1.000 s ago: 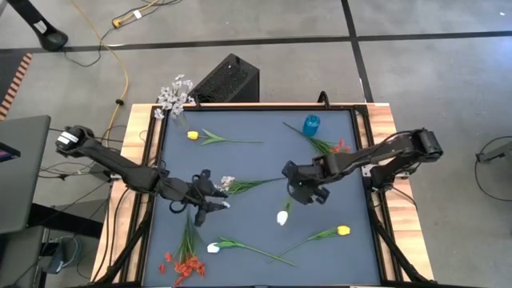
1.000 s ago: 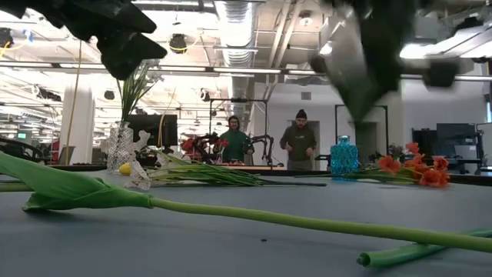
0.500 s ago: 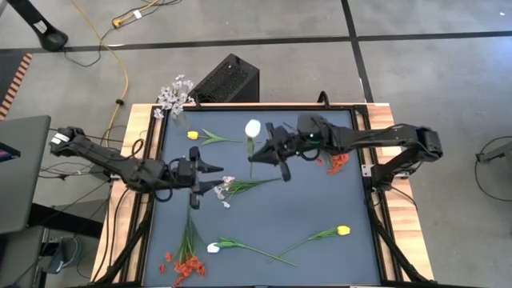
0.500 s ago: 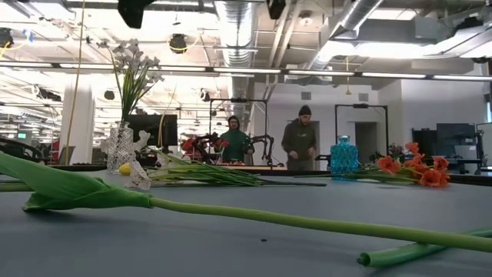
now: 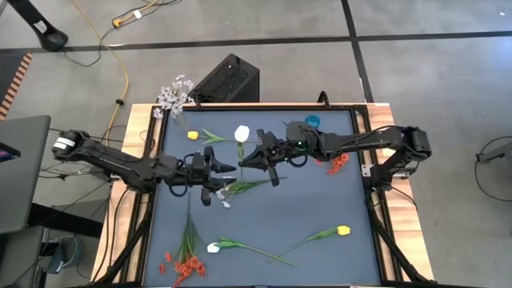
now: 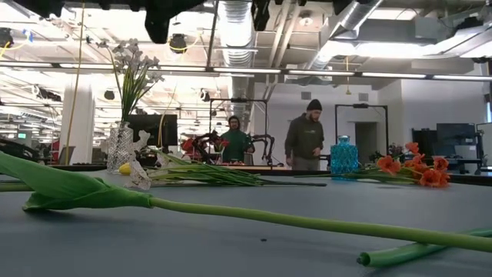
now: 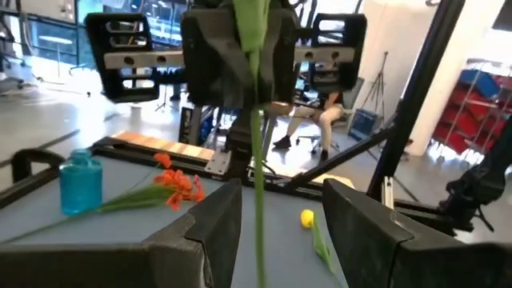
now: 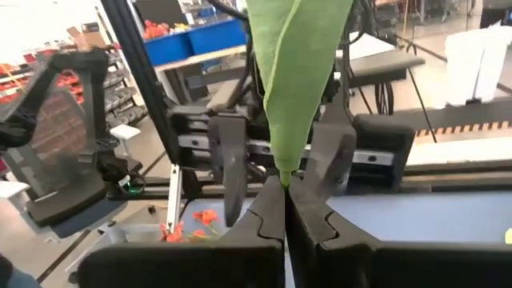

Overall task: Sort flowers into vase by color
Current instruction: Put the top white flower into the transparent vase

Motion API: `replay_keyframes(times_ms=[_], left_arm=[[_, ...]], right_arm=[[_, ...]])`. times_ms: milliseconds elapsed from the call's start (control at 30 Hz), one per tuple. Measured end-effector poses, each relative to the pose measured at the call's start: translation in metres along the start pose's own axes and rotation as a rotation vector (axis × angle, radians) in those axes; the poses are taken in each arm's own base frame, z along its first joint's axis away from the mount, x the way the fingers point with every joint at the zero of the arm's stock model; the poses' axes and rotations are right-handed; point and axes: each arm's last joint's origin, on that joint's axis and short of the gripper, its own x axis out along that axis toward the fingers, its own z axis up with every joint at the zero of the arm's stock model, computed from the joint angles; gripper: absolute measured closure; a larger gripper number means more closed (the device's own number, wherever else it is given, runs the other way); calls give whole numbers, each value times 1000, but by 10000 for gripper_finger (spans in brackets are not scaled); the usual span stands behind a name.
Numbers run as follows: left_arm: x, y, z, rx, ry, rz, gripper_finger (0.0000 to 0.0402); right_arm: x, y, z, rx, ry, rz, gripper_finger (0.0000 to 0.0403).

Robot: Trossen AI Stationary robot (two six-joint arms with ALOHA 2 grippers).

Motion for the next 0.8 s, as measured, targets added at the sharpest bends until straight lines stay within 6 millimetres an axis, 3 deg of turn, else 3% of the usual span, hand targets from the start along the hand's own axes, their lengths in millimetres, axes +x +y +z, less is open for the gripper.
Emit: replay_keyframes(times_ms=[300, 600, 800], left_arm=[[14, 0, -9, -37, -54, 48, 237], [43, -8, 1, 6, 9, 35, 237], [43, -10, 12, 50, 63, 43, 237]], right_arm=[[1, 2, 0, -4, -4, -2, 379], [1, 6, -1, -5, 3, 1, 379], [0, 6, -2, 0, 20, 0, 379]])
